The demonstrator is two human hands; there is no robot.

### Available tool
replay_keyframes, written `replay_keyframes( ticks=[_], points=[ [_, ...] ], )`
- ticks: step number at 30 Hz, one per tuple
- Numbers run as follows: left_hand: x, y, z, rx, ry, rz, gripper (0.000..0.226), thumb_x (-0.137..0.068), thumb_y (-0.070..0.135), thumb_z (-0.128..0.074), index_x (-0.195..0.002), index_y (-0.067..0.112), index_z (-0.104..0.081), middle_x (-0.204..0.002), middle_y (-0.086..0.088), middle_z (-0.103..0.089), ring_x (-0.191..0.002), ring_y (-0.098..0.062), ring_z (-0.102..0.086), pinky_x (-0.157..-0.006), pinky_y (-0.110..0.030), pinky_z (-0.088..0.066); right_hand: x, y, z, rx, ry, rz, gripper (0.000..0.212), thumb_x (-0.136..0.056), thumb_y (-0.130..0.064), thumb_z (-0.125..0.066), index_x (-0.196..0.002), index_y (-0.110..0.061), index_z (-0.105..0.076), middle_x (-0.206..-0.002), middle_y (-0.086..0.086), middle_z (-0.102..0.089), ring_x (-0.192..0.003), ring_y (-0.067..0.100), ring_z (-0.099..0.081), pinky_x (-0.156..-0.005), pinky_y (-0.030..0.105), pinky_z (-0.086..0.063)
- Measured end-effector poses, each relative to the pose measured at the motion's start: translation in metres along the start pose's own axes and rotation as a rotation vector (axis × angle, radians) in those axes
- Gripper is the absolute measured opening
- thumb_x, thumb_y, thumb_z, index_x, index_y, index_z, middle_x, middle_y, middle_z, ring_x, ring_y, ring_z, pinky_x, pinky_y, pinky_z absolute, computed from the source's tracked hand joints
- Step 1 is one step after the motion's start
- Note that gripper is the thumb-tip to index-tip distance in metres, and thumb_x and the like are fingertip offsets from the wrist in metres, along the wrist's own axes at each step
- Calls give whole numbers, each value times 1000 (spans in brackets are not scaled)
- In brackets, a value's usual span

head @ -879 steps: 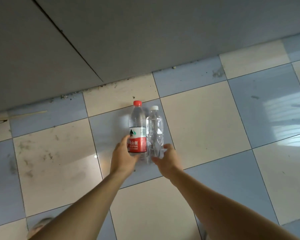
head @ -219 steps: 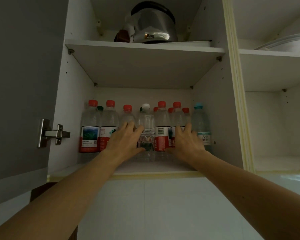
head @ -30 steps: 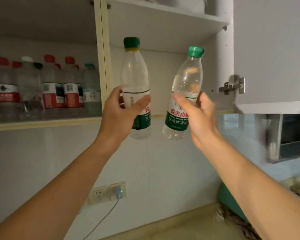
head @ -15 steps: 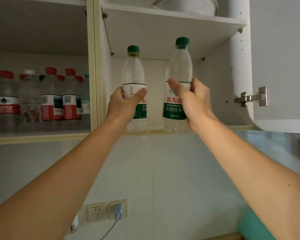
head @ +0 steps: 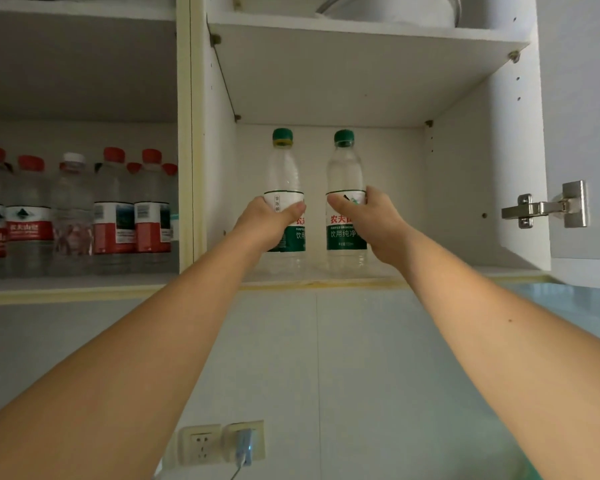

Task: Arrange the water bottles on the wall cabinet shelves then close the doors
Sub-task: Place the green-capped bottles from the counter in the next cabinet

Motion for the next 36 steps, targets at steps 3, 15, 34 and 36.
replay_keyframes(
  ticks=[3, 15, 34, 36],
  points=[
    [-6, -2, -7, 3, -25, 13, 45, -90, 50, -69, -120, 19, -54, -112, -2, -69, -99, -20, -66, -94, -42, -54, -9, 6, -3, 29, -25, -23, 41, -92, -30, -73, -123, -10, -55, -108, 11, -72, -96, 28, -73, -86, 49, -61],
    [8, 2, -4, -325, -143, 45, 66, -92, 48, -67, -140, 9, -42, -125, -12, -62, -111, -31, -62, -89, -41, -55, 15, -17, 1, 643, -116, -64, 50, -98, -42, -63, -131, -6, -54, -122, 13, -66, -109, 28, -64, -90, 40, -53],
    [214, -44, 44, -349, -80, -421, 26, -99, 42, -57, -100, 18, -67, -83, 5, -68, -77, -15, -64, -75, -38, -56, 261, 44, -43, 922, -108, 118, 38, -104, -43, -46, -70, -25, -49, -76, 1, -55, -81, 29, -56, -70, 37, -39],
    [233, -94, 33, -309, -140, -292, 29, -98, 45, -57, -94, 19, -68, -81, 4, -70, -78, -16, -67, -75, -34, -55, 289, 79, -47, 891, -146, 32, 43, -104, -43, -45, -65, -25, -40, -64, -6, -48, -71, 25, -51, -63, 36, -31]
  ],
)
Point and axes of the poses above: each hand's wrist, its own x-axis away from the middle knuckle, its own z-axis out of the back of the hand, y = z × x, the point moved 10 cm from there along -x, towards the middle knuckle
